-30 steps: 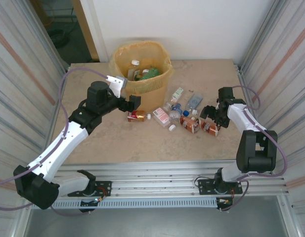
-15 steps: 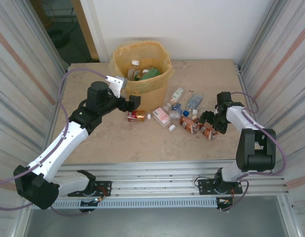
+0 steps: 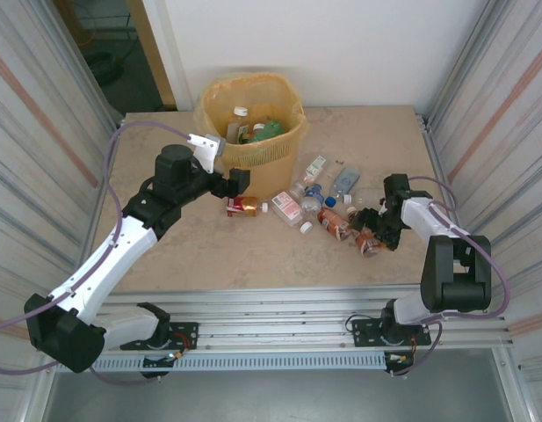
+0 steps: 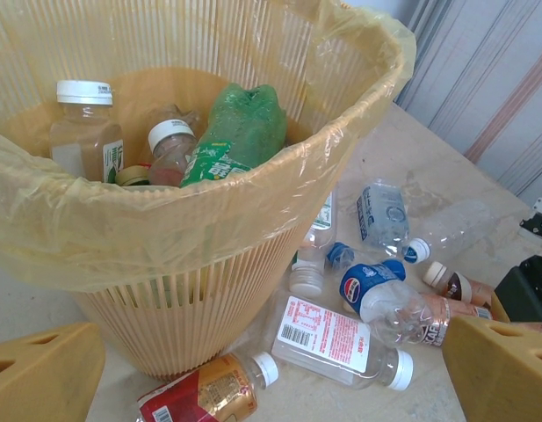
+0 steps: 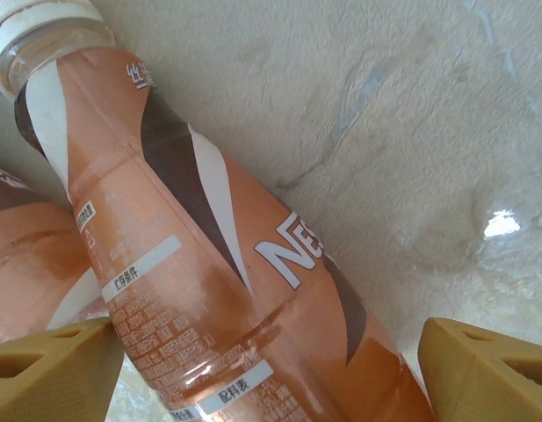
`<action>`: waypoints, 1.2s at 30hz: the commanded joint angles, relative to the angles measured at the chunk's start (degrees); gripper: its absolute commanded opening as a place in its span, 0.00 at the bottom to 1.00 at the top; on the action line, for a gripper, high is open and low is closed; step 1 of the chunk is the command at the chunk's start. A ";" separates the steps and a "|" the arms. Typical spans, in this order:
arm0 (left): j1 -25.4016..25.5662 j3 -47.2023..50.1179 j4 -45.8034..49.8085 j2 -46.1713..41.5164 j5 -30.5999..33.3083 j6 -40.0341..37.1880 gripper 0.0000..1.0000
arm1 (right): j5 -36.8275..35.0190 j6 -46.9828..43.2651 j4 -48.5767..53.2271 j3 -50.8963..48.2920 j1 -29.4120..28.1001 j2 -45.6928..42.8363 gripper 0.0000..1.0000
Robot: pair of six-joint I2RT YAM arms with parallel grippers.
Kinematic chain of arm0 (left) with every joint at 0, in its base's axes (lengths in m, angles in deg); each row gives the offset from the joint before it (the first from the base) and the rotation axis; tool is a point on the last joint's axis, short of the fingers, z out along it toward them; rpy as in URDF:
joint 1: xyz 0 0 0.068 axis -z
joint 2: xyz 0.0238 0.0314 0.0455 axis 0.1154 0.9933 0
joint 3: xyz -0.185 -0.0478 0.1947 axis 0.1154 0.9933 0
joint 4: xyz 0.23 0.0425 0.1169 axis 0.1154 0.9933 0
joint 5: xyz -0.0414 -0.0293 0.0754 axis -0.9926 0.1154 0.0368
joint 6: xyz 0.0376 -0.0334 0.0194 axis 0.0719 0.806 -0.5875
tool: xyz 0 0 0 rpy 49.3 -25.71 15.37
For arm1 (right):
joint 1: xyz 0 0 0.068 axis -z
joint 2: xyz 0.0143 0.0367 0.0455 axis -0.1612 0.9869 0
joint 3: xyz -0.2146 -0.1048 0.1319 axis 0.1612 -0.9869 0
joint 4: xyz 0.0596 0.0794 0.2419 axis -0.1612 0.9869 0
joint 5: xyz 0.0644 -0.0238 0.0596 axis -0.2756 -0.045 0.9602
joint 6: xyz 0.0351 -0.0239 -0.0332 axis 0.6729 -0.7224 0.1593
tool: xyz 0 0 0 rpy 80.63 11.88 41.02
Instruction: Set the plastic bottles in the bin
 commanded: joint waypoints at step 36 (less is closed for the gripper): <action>0.29 0.56 -6.33 0.12 -0.23 5.87 0.99 | -3.92 2.64 5.89 -1.71 -8.02 -5.89 0.47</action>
